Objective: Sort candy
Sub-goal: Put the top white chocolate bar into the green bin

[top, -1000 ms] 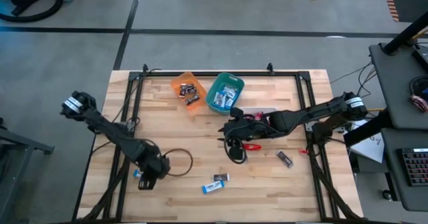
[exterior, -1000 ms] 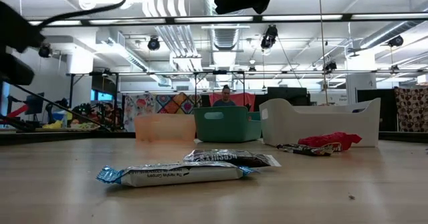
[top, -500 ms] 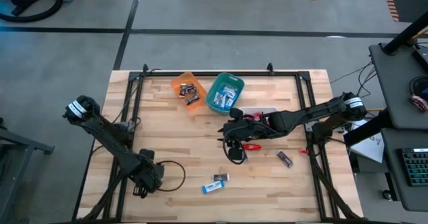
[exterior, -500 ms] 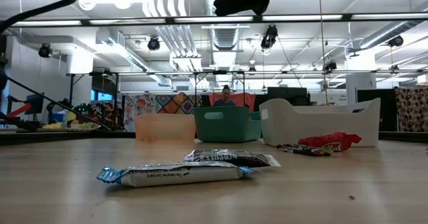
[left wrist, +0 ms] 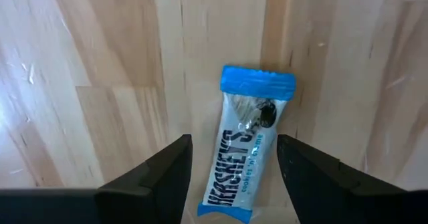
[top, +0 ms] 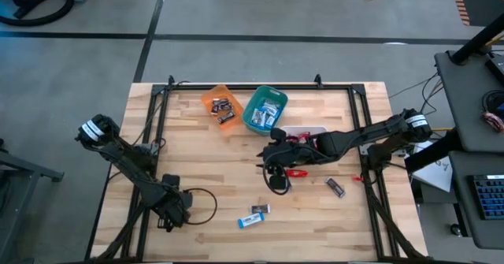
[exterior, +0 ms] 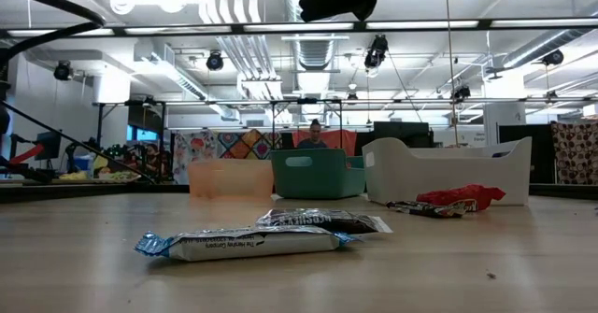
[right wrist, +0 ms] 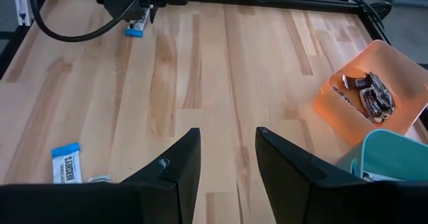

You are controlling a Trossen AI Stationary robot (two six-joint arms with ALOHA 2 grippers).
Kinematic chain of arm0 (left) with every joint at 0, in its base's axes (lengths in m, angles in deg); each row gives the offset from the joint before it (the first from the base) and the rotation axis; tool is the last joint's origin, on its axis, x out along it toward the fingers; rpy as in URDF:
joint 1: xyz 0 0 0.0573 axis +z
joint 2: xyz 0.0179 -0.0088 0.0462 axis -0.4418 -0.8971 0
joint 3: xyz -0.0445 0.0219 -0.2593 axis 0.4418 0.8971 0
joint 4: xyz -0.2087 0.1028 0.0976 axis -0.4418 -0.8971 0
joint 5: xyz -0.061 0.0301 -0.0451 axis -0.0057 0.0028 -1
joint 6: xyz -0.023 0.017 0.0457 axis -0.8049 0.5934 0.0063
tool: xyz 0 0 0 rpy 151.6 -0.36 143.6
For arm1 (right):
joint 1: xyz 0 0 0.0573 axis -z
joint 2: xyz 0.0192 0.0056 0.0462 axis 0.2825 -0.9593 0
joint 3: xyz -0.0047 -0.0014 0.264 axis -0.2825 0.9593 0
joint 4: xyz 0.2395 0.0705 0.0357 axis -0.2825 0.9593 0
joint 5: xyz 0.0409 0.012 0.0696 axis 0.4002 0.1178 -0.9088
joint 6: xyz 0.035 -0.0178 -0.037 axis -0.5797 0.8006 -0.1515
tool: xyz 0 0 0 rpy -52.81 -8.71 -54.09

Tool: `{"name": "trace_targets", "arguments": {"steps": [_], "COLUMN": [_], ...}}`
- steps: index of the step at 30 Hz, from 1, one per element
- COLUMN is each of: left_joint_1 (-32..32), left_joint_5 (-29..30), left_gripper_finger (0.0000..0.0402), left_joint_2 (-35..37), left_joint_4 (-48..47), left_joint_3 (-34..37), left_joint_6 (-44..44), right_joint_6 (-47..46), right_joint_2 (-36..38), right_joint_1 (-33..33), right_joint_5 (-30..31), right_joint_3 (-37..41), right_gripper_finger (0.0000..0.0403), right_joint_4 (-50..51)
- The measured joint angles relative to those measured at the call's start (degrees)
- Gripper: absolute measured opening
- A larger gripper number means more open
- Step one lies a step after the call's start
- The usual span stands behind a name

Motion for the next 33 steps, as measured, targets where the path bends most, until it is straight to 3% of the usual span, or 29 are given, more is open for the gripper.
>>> {"name": "trace_targets", "arguments": {"steps": [13,25,33], "left_joint_1": [-0.20,-0.24,-0.20], "left_joint_5": [-0.02,-0.19,4.62], "left_gripper_finger": [0.0182,0.0068,0.0077], "left_joint_2": [0.09,0.09,1.11], "left_joint_4": [3.25,3.32,3.68], "left_joint_3": [2.08,1.34,-1.37], "left_joint_6": [-2.95,-1.95,0.63], "right_joint_6": [0.81,0.96,2.41], "right_joint_2": [0.00,0.00,0.00], "right_joint_1": [0.01,0.00,-0.33], "right_joint_5": [0.02,0.00,-0.12], "right_joint_3": [0.00,0.00,0.00], "right_gripper_finger": [0.0134,0.0134,0.0134], "right_joint_4": [0.00,0.01,0.04]}}
